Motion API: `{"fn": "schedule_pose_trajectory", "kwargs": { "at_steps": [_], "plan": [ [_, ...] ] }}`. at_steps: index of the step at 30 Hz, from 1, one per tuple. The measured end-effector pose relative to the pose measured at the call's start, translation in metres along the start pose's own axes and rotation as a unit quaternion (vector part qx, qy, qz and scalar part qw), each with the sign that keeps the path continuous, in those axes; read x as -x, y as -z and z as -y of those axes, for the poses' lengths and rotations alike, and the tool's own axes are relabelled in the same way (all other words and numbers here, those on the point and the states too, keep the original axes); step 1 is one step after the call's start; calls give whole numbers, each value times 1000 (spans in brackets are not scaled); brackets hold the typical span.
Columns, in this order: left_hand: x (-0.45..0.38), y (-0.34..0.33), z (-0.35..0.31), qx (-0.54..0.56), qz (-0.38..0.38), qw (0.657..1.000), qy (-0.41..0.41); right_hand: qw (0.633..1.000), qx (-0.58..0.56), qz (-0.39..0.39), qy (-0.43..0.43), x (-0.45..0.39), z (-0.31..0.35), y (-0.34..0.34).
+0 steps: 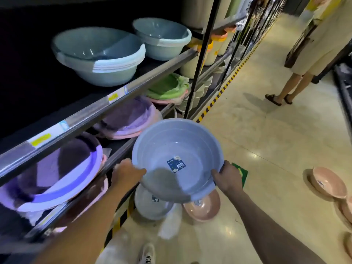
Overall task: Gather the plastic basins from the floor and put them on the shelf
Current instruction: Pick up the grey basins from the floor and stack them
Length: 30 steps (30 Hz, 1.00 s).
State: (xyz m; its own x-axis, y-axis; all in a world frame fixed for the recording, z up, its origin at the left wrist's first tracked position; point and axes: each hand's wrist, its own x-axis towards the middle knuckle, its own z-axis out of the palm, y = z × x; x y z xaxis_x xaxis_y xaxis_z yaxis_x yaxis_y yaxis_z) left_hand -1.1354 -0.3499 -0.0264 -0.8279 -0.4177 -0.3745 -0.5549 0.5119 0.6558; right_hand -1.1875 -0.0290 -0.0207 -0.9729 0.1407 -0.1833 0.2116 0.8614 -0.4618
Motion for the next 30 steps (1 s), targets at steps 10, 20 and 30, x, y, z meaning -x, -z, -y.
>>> {"fn": "schedule_pose_trajectory", "kwargs": {
  "at_steps": [10, 20, 30],
  "plan": [
    [-143, -126, 143, -66, -23, 991, 117, 992, 35, 119, 32, -122, -65, -200],
    [-244, -285, 306, -132, -68, 986, 77, 988, 55, 100, 108, -194, -156, -415],
    [-288, -357, 353, -31, -143, 989, 29, 991, 24, 59, 116, -231, -216, -506]
  ]
}}
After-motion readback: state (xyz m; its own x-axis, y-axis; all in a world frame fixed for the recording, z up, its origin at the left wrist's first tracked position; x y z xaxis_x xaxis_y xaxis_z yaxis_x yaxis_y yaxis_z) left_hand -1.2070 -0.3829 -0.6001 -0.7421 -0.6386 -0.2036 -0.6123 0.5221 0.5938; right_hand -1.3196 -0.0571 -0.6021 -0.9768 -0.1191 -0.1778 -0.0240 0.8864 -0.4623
